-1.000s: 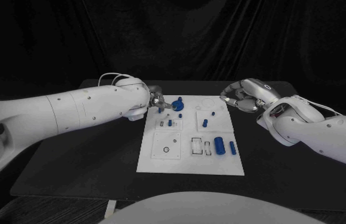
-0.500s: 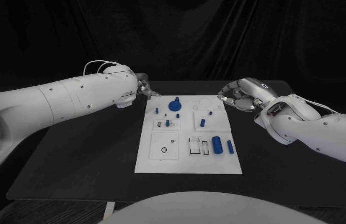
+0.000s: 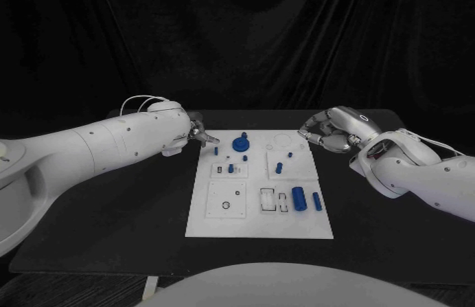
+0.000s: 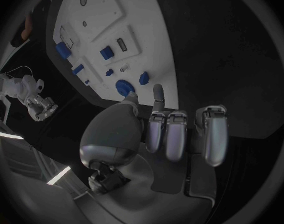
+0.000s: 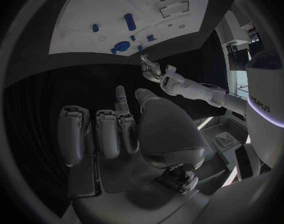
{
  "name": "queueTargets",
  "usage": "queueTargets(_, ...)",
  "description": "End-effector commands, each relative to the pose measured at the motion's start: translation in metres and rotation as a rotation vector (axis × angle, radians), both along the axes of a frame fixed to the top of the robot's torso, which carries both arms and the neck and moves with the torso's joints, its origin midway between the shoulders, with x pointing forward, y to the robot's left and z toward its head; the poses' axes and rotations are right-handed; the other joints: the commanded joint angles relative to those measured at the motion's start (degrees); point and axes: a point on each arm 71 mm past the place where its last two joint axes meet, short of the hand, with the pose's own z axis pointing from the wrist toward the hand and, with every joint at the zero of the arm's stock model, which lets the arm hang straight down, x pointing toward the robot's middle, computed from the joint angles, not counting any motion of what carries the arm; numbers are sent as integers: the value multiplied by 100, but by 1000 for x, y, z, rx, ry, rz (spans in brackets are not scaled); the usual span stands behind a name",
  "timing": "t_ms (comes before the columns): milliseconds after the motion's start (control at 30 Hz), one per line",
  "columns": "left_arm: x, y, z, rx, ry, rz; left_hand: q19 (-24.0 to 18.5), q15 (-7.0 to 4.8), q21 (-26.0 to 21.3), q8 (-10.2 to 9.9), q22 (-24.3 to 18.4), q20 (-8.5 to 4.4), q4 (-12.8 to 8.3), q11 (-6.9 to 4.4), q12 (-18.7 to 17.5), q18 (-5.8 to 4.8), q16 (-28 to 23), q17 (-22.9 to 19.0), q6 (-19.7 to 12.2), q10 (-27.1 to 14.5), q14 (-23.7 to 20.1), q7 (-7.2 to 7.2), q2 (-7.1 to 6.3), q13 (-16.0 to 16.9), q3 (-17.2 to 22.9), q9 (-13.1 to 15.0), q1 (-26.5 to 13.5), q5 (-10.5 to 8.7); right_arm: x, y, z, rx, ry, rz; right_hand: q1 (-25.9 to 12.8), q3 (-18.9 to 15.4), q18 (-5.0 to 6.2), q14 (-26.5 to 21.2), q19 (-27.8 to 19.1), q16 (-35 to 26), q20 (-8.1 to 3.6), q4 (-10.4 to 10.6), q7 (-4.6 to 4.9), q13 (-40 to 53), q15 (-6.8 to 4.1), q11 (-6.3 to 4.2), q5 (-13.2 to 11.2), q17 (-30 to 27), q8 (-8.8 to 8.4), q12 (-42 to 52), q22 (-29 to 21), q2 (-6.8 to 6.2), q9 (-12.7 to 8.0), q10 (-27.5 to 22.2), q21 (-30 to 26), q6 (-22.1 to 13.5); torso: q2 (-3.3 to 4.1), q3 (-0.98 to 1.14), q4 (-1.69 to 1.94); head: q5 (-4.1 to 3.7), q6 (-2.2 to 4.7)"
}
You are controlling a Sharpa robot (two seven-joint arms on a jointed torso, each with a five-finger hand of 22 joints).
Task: Assemble the parts on the task board
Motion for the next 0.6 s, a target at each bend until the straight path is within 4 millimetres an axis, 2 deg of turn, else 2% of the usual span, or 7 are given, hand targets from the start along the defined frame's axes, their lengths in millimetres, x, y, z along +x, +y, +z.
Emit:
queueTargets(33,0,-4,-4,-24,15,-47,163,46,-28,36,1259,37,20,17,20,6,15,1510,37,609,595,8,-16,1510,-55,34,-63,-26,-1,0,0,5,4,-1,-56,-19,24,465,328,11,16,10,-3,1509,27,14,-32,747,7,20,1293,-18,7,601,8,26,-5,-1,0,-6,1)
queueTargets(133,-1,-5,-7,-29,18,-51,157,41,-37,119,1262,32,32,9,20,7,15,1510,54,609,595,-4,-8,1510,-162,151,-200,-32,-1,0,0,6,4,-2,-50,-15,25,464,328,10,16,-1,-3,1509,26,14,-28,744,-10,20,1293,-24,1,601,6,12,-11,2,-6,-5,1)
queueTargets(300,-1,-6,-11,-29,28,-55,138,40,-63,138,1254,31,22,8,20,14,15,1510,37,609,595,-5,11,1510,-176,191,-205,-25,-1,0,0,6,3,-2,-43,-11,26,463,327,8,15,-8,-2,1509,25,14,-23,738,-23,20,1292,-28,-3,601,4,0,-11,2,-10,18,1)
queueTargets(600,-2,-7,-13,-41,18,-61,122,48,-84,141,1250,35,15,20,20,19,15,1510,-63,609,595,13,41,1510,-198,263,-190,-21,-1,-1,0,7,2,-4,-30,-3,29,461,322,4,15,-18,1,1509,25,15,-15,729,-45,20,1288,-31,-11,601,-8,-20,-6,2,-6,11,1)
